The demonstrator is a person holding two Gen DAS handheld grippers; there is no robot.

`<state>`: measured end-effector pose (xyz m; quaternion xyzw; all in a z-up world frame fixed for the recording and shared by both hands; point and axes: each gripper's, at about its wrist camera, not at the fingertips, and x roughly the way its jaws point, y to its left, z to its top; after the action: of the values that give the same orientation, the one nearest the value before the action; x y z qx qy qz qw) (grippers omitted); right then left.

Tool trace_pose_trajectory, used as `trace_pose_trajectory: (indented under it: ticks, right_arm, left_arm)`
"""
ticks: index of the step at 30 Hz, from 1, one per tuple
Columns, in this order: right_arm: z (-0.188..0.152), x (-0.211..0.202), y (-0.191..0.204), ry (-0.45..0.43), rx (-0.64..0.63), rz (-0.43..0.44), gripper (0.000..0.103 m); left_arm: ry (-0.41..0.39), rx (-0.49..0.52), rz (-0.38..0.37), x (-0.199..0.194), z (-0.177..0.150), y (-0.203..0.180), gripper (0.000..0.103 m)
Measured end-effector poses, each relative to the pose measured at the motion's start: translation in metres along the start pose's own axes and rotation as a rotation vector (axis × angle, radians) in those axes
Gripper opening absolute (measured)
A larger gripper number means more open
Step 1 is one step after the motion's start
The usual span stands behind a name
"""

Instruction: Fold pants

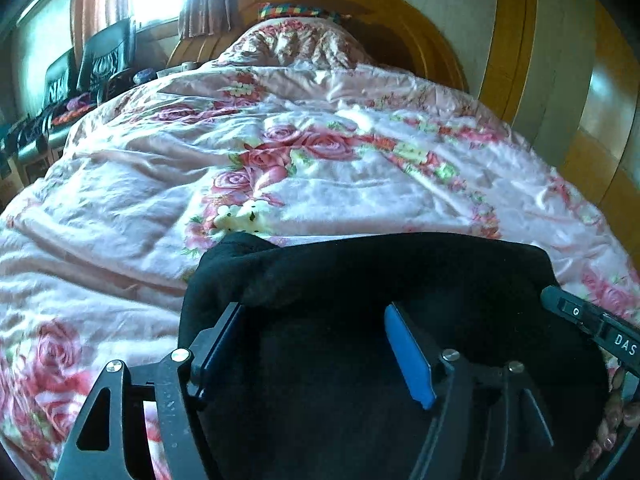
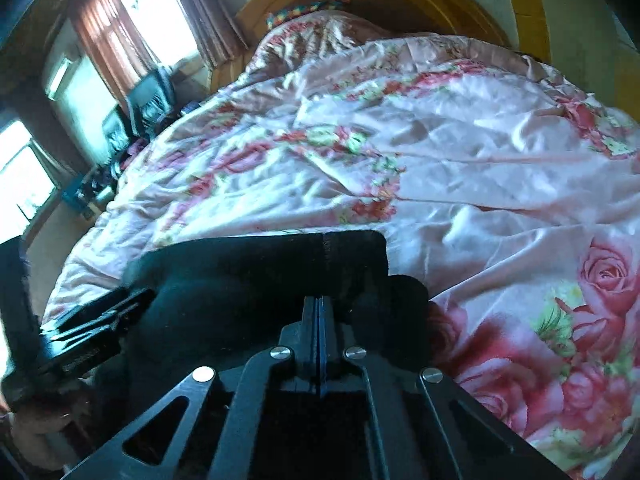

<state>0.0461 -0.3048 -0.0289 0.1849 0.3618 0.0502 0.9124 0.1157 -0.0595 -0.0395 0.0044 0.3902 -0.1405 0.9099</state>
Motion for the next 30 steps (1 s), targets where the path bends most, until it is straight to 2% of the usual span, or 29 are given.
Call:
trace_pose_trajectory:
  ticks: [1, 2, 3, 4, 5, 7, 10, 12, 13, 19, 22, 25, 26, 27, 28, 30]
  right_arm:
    - [-0.001, -0.007, -0.001, -0.010, 0.011, 0.019, 0.013]
    - [-0.004, -0.017, -0.001, -0.031, 0.025, 0.030, 0.033]
    - [-0.008, -0.029, 0.000, -0.064, 0.029, 0.028, 0.060]
    - [-0.011, -0.036, 0.000, -0.090, 0.024, 0.025, 0.070]
    - [-0.016, -0.045, 0.002, -0.121, 0.008, 0.012, 0.074]
    - [-0.023, -0.051, 0.004, -0.115, -0.029, -0.020, 0.074]
    - [-0.032, -0.045, -0.003, -0.045, -0.007, -0.036, 0.074]
    - [-0.034, -0.037, -0.013, -0.007, 0.050, -0.017, 0.075]
    - [-0.035, -0.033, -0.019, 0.014, 0.080, -0.008, 0.075]
    - [-0.040, -0.024, -0.035, 0.051, 0.173, 0.099, 0.080]
    - [-0.043, -0.020, -0.038, 0.052, 0.177, 0.128, 0.080]
    - [-0.042, -0.018, -0.033, 0.065, 0.160, 0.148, 0.069]
    - [-0.041, -0.020, -0.032, 0.060, 0.147, 0.155, 0.058]
    - [-0.039, -0.023, -0.029, 0.053, 0.130, 0.158, 0.052]
    - [-0.038, -0.025, -0.025, 0.046, 0.111, 0.158, 0.049]
    - [-0.033, -0.031, -0.019, 0.025, 0.087, 0.154, 0.045]
  left_arm:
    - [-0.008, -0.027, -0.017, -0.007, -0.002, 0.005, 0.073]
    - [-0.018, -0.053, -0.028, -0.014, -0.004, 0.011, 0.073]
    - [-0.032, -0.084, -0.031, -0.023, -0.009, 0.018, 0.073]
    - [-0.047, -0.105, -0.025, -0.030, -0.013, 0.024, 0.073]
    - [-0.060, -0.120, -0.016, -0.036, -0.017, 0.030, 0.073]
    - [-0.079, -0.152, -0.001, -0.046, -0.028, 0.046, 0.073]
    - [-0.015, -0.184, -0.049, -0.044, -0.041, 0.065, 0.073]
    - [0.018, -0.207, -0.113, -0.041, -0.050, 0.075, 0.073]
    - [0.029, -0.229, -0.174, -0.040, -0.056, 0.080, 0.073]
    - [0.100, -0.268, -0.394, -0.025, -0.061, 0.078, 0.077]
    - [0.112, -0.278, -0.408, -0.022, -0.063, 0.074, 0.078]
    - [0.120, -0.254, -0.403, -0.025, -0.064, 0.067, 0.074]
    - [0.110, -0.222, -0.383, -0.030, -0.062, 0.062, 0.065]
    - [0.098, -0.186, -0.363, -0.034, -0.061, 0.057, 0.057]
    - [0.082, -0.142, -0.338, -0.039, -0.058, 0.049, 0.053]
    - [0.052, -0.080, -0.297, -0.050, -0.054, 0.038, 0.039]
